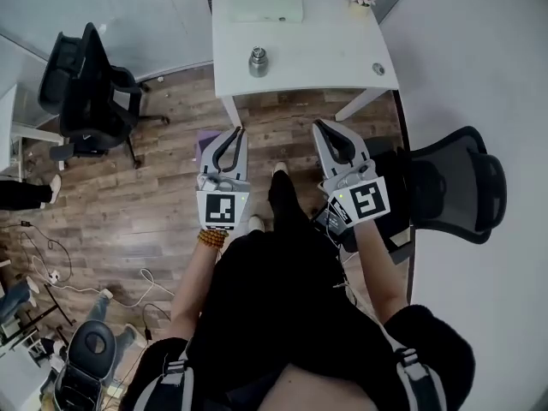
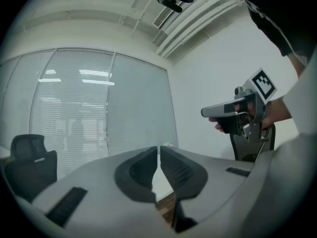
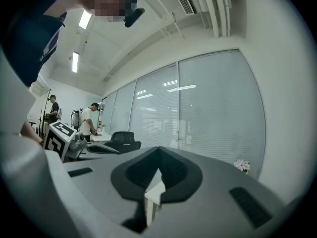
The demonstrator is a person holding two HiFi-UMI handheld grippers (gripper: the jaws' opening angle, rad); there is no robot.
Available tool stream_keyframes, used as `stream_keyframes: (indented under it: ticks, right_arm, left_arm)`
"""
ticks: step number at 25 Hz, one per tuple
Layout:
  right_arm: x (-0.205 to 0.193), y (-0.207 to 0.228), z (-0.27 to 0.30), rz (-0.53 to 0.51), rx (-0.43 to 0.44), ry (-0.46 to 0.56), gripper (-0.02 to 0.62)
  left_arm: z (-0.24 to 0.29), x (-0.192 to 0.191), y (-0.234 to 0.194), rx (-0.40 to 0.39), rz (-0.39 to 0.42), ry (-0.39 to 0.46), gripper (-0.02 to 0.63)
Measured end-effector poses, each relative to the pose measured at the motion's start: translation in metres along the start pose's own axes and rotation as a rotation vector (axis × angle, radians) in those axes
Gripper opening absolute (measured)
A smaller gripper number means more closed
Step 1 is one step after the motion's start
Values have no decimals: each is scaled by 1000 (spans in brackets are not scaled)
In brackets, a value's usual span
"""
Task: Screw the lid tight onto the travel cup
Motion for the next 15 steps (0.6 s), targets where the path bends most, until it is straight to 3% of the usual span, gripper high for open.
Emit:
stream_keyframes:
  ticks: [6,11,15]
  right_arm:
    - [-10,97,55,16,56,-14,-2]
    - [-24,158,100,23,129,1,-2]
    - [-39,178,133,10,173,10,-2]
  left_arm:
    - [90,-24,-6,40,28,-93,11]
    - [141,-19,-15,120,-17,-37,11]
    - [165,-12,-31,150,-42,-27,11]
Point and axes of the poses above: the fingertips, and each gripper's own axes: z forward along the fingers, y to its right, x out of its top, the point moved 8 cm from there along -z, backward along the fingers, and after that the axes turned 12 degrees about x, right-handed, at the moved point
